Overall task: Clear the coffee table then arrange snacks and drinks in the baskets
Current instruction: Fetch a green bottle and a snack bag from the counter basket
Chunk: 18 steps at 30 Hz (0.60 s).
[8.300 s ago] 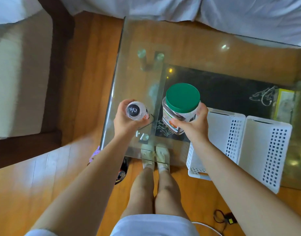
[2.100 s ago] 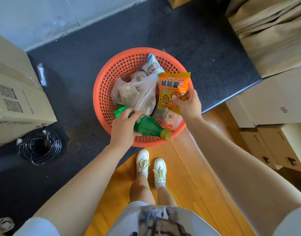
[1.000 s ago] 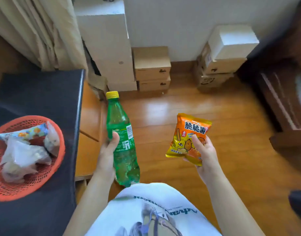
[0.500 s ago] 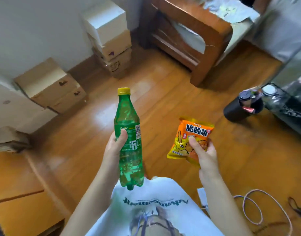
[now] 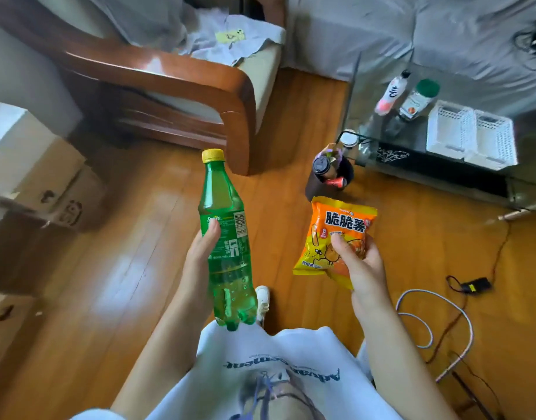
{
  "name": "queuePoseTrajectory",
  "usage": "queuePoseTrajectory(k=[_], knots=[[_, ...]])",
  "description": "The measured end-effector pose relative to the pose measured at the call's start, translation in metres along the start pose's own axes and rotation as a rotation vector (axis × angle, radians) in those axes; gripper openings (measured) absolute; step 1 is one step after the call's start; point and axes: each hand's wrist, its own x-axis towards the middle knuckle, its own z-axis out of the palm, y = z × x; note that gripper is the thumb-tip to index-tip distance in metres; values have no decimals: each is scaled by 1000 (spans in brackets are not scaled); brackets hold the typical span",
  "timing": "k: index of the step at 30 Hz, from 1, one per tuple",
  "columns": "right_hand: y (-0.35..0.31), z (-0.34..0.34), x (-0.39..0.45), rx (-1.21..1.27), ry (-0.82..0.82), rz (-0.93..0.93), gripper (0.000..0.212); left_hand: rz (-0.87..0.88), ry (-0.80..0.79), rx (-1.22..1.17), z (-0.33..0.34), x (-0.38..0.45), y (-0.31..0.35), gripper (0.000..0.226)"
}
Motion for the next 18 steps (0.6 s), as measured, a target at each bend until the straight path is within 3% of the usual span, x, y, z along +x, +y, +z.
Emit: queuePoseTrajectory(k=[7,18], knots=[[-36,-21,61,65,204,-20,60,-51,-205,85,79,91,51,78],[-61,-103,147,159,444,49,66,-174,-407,166,202,187,47,54]])
